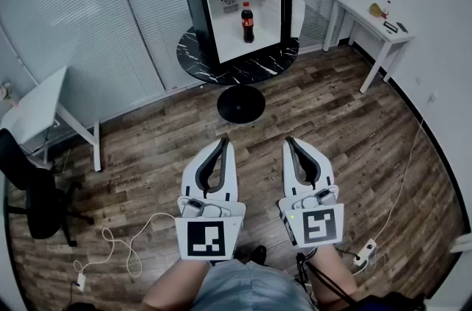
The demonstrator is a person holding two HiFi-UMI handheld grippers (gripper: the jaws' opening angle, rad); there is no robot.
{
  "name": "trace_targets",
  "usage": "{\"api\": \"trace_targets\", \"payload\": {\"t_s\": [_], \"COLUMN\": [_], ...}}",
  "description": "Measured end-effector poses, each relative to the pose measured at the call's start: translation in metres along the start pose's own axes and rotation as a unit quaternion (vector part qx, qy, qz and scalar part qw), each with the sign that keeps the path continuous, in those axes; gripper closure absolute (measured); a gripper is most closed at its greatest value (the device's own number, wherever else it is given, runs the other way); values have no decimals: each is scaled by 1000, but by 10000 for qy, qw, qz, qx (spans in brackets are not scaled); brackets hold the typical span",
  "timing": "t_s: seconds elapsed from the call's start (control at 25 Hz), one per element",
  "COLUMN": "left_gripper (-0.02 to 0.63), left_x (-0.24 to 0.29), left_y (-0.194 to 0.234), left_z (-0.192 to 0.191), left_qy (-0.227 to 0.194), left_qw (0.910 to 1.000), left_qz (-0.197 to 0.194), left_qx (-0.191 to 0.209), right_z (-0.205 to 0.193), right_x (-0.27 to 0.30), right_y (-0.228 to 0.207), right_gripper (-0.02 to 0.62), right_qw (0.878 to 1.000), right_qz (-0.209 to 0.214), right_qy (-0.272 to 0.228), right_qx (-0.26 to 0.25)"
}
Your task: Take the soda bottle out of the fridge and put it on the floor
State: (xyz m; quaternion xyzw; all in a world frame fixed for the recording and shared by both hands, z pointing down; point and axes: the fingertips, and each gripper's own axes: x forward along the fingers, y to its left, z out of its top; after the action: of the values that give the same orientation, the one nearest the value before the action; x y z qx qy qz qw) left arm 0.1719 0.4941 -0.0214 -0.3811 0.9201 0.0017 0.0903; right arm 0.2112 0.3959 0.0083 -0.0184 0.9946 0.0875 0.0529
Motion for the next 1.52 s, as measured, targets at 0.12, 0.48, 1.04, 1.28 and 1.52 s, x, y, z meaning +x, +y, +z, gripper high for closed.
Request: {"api": "trace_targets", "payload": {"t_s": [0.12, 0.48, 1.04, 1.28, 1.52], "left_gripper": [589, 589, 589, 589, 589], "left_x": [0, 2, 41, 111, 198], "left_y": [-1, -13, -4, 27, 69], "left_z": [1, -4, -30, -61, -76], "left_qy": [-6, -37, 191, 332, 245], "left_qw": [10000, 10000, 9998, 9992, 9990], "left_qz": [-22, -24, -87, -222, -336], "left_qx": [54, 33, 72, -92, -140], "right_z": [1, -6, -34, -60, -74], "right_x": [-1, -8, 28, 98, 190], "right_y": [-1, -8, -31, -52, -78], "right_gripper": [584, 584, 583, 583, 582], "right_qw": [10000, 10000, 9996, 9991, 9988], "right_qz": [-8, 44, 22, -105, -228], "right_qy": [-10, 4, 191, 337, 371], "right_qx": [4, 25, 224, 230, 215]}}
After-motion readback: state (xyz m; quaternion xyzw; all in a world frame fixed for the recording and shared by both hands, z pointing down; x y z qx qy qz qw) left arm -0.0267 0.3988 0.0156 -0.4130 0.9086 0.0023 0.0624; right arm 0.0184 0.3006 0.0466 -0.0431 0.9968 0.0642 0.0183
